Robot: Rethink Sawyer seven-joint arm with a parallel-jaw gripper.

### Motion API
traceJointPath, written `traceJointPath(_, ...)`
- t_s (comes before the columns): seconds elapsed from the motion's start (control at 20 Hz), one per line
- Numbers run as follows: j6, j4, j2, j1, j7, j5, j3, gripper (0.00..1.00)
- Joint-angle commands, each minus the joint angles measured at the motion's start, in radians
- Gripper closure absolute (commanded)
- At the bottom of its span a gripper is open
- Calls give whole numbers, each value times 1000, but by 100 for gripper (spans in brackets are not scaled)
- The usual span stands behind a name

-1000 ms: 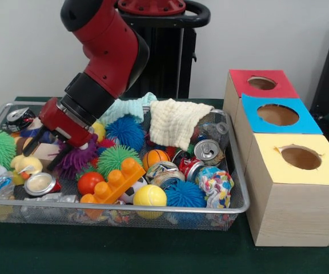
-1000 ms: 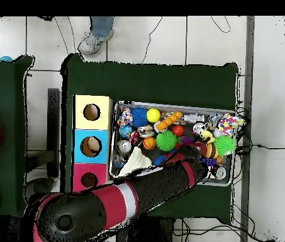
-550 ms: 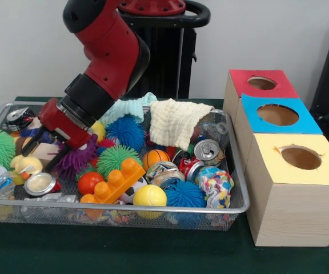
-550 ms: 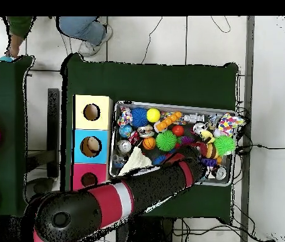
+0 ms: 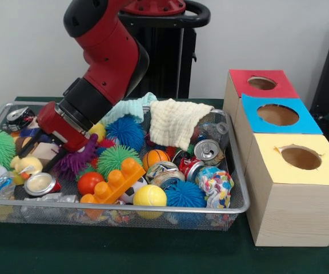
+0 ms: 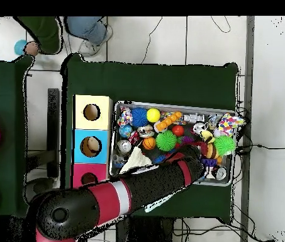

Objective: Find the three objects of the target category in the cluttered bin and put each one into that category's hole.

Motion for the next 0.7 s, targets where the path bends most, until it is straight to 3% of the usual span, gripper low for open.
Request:
traceJointPath(0.05,13,-98,99,-32,60,75,53,0)
traceJointPath(0.7,4,-128,128,-44,59,85,47,0)
